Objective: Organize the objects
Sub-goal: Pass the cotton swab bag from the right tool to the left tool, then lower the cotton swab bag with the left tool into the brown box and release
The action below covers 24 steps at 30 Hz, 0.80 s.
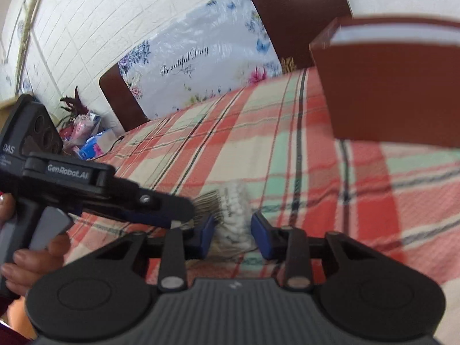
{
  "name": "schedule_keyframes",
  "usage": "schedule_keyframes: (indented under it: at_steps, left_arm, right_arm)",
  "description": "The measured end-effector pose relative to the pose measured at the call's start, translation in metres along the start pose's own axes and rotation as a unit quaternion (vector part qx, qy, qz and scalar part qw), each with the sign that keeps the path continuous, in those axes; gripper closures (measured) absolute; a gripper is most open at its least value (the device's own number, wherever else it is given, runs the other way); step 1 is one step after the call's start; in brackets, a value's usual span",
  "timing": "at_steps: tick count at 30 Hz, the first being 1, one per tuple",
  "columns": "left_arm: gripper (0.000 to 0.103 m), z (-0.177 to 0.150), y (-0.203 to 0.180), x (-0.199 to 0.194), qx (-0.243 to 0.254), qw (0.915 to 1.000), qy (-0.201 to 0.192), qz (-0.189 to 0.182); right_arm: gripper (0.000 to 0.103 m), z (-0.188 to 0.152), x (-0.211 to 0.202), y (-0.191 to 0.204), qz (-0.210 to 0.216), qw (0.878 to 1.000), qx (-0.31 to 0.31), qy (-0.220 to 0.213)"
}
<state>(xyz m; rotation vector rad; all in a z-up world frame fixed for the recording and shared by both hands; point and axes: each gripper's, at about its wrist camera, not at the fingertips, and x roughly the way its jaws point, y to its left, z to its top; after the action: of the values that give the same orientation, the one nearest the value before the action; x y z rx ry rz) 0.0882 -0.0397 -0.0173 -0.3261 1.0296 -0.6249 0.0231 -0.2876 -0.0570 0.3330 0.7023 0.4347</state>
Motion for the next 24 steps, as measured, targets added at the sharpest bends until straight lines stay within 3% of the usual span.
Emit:
schedule_keyframes:
  at_steps: [1,4,10,15,21,24]
  left_arm:
    - [0.058,0.002,0.000,0.001,-0.002,1.0000,0.003,0.006]
    - [0.062,0.016,-0.008,-0.004,-0.008,0.9999,0.003,-0.010]
    - [0.062,0.081,-0.106,-0.012,0.100,0.9918,-0.060,-0.052]
    - [0.062,0.129,-0.181,0.029,0.172,0.9791,-0.082,-0.071]
    - [0.061,0.160,-0.208,0.113,0.188,0.9793,-0.062,-0.045]
    - [0.060,0.163,-0.208,0.145,0.186,0.9808,-0.058,-0.006]
  right_arm:
    - [0.076,-0.001,0.002,-0.002,0.009,1.000,0.014,0.005]
    - [0.079,-0.003,-0.005,-0.003,0.018,0.999,0.026,-0.008]
    - [0.079,0.040,-0.063,-0.012,-0.026,0.990,0.002,-0.138]
    - [0.079,0.088,-0.102,-0.054,-0.094,0.972,-0.010,-0.216]
    - [0.079,0.128,-0.085,-0.130,-0.146,0.967,0.018,-0.207]
    - [0.074,0.137,-0.062,-0.154,-0.174,0.968,0.031,-0.180]
